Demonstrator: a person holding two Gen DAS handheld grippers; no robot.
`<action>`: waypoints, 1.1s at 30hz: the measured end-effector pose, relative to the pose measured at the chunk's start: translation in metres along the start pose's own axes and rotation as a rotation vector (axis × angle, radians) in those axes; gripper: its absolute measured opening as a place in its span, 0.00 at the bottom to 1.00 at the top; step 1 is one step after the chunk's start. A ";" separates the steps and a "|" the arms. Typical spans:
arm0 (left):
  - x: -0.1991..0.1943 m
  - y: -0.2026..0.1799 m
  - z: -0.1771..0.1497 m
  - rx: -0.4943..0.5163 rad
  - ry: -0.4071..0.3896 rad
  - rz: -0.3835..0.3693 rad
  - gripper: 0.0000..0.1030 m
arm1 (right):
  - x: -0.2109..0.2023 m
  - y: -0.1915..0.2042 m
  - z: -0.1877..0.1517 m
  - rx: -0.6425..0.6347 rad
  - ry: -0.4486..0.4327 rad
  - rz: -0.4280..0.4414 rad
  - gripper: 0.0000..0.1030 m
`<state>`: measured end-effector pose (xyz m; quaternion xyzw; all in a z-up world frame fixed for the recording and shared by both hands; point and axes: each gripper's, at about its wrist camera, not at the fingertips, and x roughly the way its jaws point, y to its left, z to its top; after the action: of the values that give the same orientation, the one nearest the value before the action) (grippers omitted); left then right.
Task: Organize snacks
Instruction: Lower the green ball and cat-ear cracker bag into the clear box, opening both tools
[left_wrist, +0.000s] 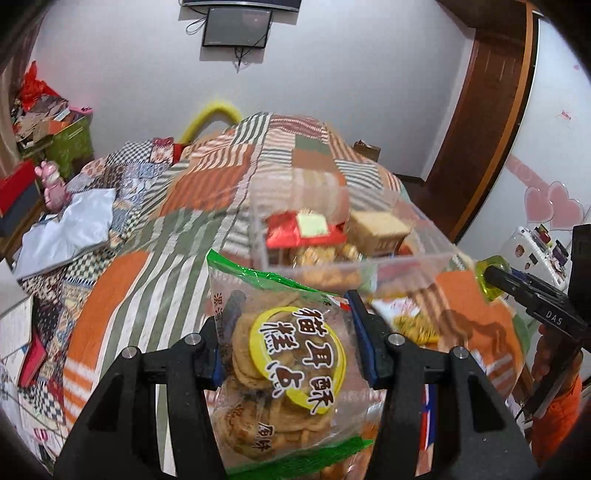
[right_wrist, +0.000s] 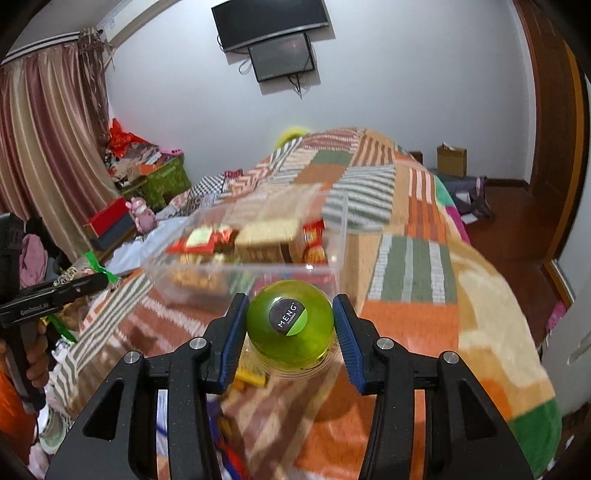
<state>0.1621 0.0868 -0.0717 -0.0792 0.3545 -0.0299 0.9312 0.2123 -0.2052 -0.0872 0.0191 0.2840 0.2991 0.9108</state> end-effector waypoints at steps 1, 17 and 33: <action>0.004 -0.002 0.005 0.005 -0.003 -0.003 0.52 | 0.002 0.001 0.003 -0.001 -0.003 0.002 0.42; 0.075 -0.014 0.084 0.005 0.022 -0.044 0.52 | 0.050 -0.007 0.039 -0.022 0.010 -0.020 0.42; 0.154 -0.040 0.107 0.027 0.085 -0.065 0.52 | 0.080 -0.001 0.050 -0.104 0.015 -0.047 0.42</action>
<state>0.3485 0.0441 -0.0871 -0.0769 0.3907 -0.0683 0.9147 0.2916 -0.1549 -0.0860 -0.0374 0.2753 0.2920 0.9152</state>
